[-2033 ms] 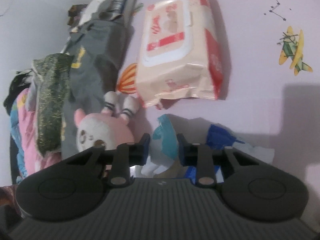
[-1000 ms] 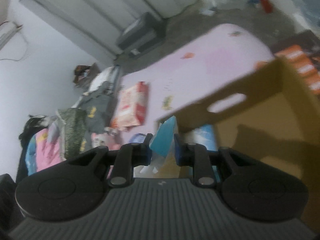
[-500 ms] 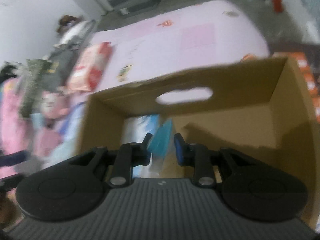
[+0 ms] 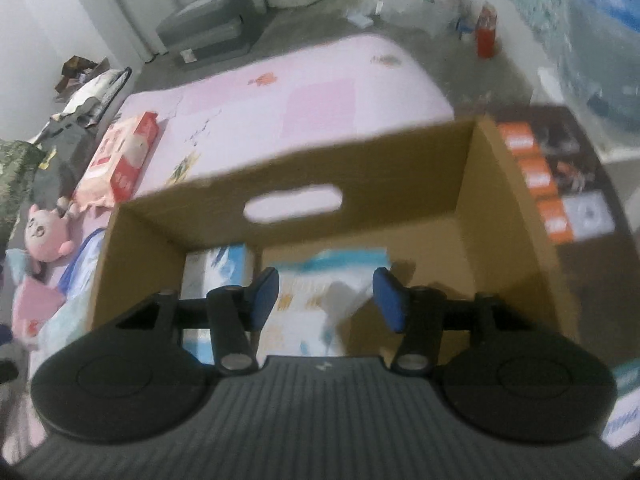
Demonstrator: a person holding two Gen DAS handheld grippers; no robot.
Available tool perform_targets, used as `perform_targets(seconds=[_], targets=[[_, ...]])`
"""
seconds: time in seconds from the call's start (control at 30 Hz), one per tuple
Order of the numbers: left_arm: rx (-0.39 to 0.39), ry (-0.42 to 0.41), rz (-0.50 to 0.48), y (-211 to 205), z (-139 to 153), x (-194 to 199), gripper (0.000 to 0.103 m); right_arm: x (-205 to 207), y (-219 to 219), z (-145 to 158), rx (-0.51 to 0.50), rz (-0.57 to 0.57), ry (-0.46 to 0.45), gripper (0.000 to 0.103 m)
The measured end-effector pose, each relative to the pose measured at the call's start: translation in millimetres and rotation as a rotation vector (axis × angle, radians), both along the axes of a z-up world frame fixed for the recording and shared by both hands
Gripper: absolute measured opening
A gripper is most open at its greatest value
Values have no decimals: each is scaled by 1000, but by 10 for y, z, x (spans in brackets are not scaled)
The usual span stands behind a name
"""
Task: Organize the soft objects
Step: 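Carry the white packet into the cardboard box and release it, then move the right gripper back and grasp the pink sponge pad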
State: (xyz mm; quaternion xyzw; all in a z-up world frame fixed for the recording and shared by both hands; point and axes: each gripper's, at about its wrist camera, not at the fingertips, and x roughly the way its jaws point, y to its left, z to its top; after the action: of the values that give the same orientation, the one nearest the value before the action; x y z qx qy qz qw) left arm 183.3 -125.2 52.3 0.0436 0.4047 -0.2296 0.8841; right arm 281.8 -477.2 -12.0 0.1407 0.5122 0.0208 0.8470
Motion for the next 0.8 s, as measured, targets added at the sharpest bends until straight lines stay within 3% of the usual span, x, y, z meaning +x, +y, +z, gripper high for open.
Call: perform_targets(seconds=[0.03,0.1,0.17,0.37,0.63,0.8], targets=[[-4,4,4,20,-12,3,51,-16,10,-79,14,2,29,41],[-10,13,14,60,-33,-2,51,-18,53,-265,11,-5,86,21],[-14,18,25,98,-46,-13,51,-8,74,-409,18,-24,86,20],[-12,24,55,236,-84,-56,51,123,224,-409,-21,0,26,17],[-5,-3,96,430,-109,-159,62,98,184,-313,26,-21,33,26],[-19,-27,126,587,-104,-237,69,15,133,-108,16,-61,-10,54]])
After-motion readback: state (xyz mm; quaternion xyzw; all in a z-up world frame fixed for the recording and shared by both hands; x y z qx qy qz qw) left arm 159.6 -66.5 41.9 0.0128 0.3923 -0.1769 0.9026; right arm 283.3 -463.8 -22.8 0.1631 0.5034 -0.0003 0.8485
